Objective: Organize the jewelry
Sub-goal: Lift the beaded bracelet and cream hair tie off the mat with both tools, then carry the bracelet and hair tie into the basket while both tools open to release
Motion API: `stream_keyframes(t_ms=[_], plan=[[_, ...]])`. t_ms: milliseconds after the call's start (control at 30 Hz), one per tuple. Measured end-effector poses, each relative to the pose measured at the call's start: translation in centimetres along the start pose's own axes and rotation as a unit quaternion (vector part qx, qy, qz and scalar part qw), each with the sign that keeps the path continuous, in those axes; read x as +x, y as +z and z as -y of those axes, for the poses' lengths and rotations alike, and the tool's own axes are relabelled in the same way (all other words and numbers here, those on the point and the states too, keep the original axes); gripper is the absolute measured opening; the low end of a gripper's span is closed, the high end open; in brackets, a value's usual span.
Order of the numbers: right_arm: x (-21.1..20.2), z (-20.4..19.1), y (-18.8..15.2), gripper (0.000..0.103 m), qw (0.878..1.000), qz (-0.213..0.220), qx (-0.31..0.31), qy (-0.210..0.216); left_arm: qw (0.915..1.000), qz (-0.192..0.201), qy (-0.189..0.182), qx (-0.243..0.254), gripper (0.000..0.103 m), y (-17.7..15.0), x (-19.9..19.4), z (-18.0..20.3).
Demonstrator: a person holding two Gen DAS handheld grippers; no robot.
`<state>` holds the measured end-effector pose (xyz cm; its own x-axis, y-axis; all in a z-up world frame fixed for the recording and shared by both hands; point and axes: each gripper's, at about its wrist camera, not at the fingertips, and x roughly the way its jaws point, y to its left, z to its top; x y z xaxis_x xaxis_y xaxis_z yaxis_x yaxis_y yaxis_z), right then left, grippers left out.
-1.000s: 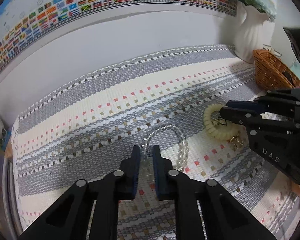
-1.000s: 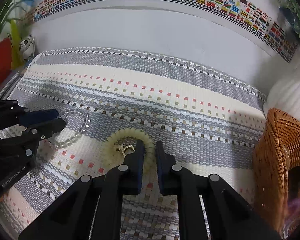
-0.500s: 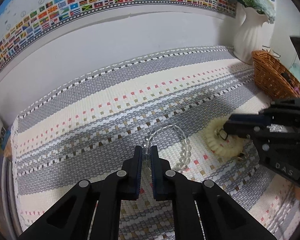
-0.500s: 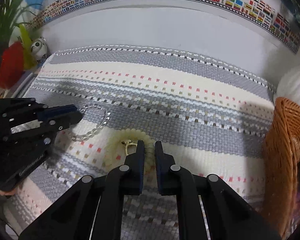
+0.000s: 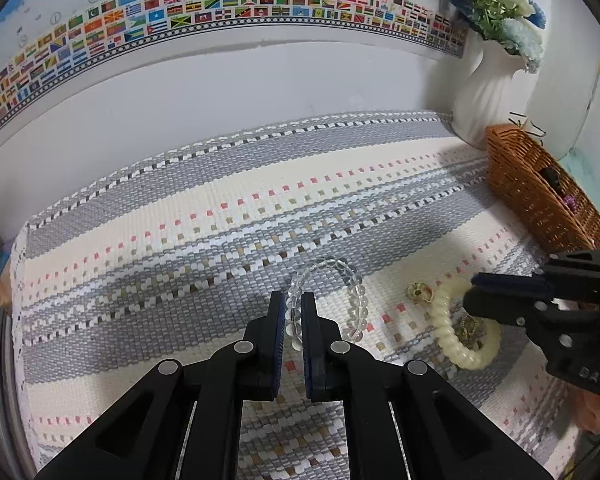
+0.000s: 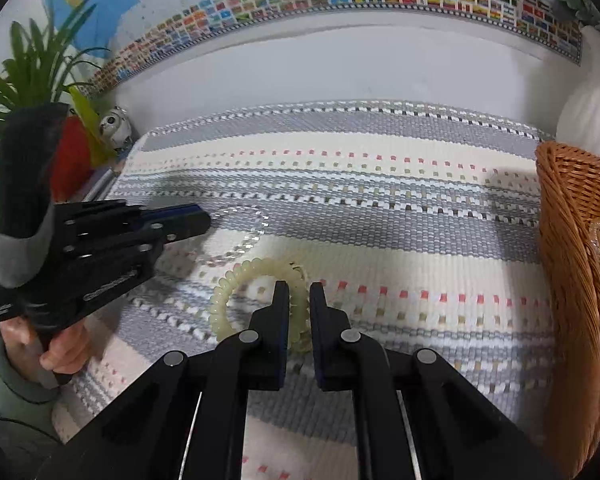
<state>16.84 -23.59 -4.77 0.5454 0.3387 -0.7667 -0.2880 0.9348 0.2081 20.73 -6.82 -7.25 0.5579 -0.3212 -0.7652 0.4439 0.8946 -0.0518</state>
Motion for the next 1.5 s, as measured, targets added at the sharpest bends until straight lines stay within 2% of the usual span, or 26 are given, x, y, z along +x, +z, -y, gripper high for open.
stream_keyframes(t_ms=[367,600,733,833,933,1067,1167,1200,1233,1367,1433,1500], plan=[[-2.6,0.7,-1.9,0.012,1.0,0.013,0.022,-0.006,0.9995,0.005,-0.026,-0.018,0.008,-0.3,-1.1,-0.4],[-3.3,1.1,-2.1,0.012,0.999,0.022,0.031,-0.007,0.9979,0.029,-0.048,-0.032,0.008,-0.2,-2.4,-1.0],[-3.6,1.1,-2.0,0.012,0.999,0.027,0.032,-0.01,0.9982,0.02,-0.043,-0.037,0.008,-0.2,-1.8,-1.0],[-3.8,1.4,-2.0,0.012,0.999,0.029,0.035,-0.009,0.9967,-0.007,-0.063,-0.051,0.008,-0.3,-0.8,-1.5],[-3.8,1.6,-2.1,0.012,0.999,0.028,0.037,-0.007,0.9953,-0.029,-0.069,-0.063,0.013,-0.5,0.1,-1.9],[-3.9,1.6,-2.2,0.012,0.999,0.03,0.035,-0.005,0.9955,-0.036,-0.071,-0.051,0.033,-0.7,0.6,-1.4],[-4.0,1.6,-2.2,0.012,0.999,0.031,0.037,-0.004,0.9995,-0.025,-0.018,-0.009,0.029,-1.0,0.8,0.4],[-4.0,1.6,-2.2,0.012,0.999,0.031,0.037,-0.005,0.9997,-0.023,-0.001,0.003,0.012,-1.0,0.9,0.9],[-4.0,1.7,-2.2,0.012,0.999,0.031,0.038,-0.005,0.9996,-0.018,0.014,0.016,0.008,-1.1,0.9,1.4],[-4.3,1.9,-2.3,0.012,0.998,0.035,0.043,-0.003,0.9993,-0.009,0.027,0.026,0.007,-1.0,0.8,1.8],[-4.7,2.0,-2.3,0.012,0.998,0.04,0.045,-0.003,0.9993,0.016,0.024,0.023,0.007,-0.8,-0.3,1.7],[-5.3,2.0,-2.3,0.012,0.998,0.046,0.047,-0.001,0.999,0.042,0.005,0.015,0.007,-0.5,-1.7,1.4]])
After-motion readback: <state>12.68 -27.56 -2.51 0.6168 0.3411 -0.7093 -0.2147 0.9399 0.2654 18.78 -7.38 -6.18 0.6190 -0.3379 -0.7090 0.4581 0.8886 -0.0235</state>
